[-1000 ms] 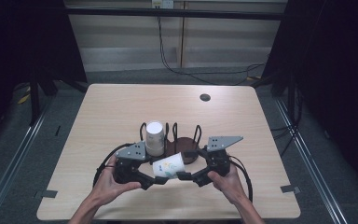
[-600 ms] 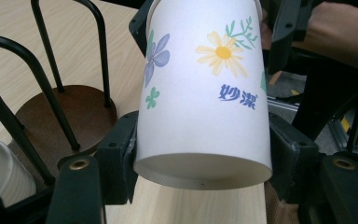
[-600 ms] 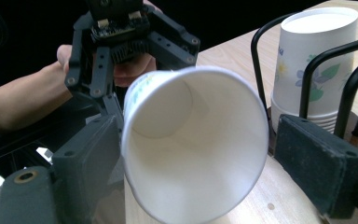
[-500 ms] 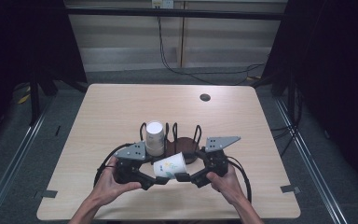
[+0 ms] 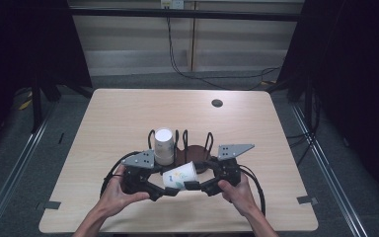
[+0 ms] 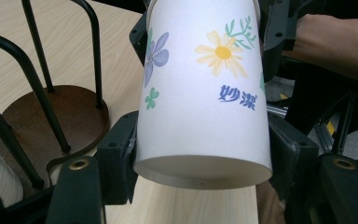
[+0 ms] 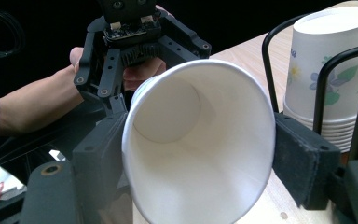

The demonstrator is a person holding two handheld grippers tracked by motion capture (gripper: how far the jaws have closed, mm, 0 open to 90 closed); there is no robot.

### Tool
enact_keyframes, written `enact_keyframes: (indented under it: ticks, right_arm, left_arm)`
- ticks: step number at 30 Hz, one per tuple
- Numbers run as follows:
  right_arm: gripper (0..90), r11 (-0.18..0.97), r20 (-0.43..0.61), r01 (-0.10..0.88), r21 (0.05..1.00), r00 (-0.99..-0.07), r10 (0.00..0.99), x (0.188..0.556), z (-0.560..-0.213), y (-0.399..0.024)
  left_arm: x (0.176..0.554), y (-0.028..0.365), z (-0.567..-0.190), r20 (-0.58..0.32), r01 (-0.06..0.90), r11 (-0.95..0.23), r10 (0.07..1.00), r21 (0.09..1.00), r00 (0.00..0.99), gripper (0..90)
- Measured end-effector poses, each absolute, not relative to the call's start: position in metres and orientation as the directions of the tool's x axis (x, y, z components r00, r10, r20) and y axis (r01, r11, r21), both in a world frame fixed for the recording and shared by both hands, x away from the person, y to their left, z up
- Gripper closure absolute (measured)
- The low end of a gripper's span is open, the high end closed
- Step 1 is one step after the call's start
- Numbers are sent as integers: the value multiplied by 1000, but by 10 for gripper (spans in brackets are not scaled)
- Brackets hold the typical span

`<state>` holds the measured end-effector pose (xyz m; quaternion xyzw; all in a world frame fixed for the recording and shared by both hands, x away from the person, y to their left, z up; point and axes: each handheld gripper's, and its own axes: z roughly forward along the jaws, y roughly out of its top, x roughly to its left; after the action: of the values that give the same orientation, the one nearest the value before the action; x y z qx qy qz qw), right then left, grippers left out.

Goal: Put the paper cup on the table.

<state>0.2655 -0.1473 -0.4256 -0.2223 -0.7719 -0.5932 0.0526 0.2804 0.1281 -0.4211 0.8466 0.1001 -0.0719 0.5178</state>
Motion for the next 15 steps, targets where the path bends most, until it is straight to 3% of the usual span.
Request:
enact_keyframes:
  ticks: [15]
  right_arm:
    - [293,193,354,415,889,-891,285,265,-425,-149]
  left_arm:
    - [283,125,-428,-239,264,-459,112,848,964,305]
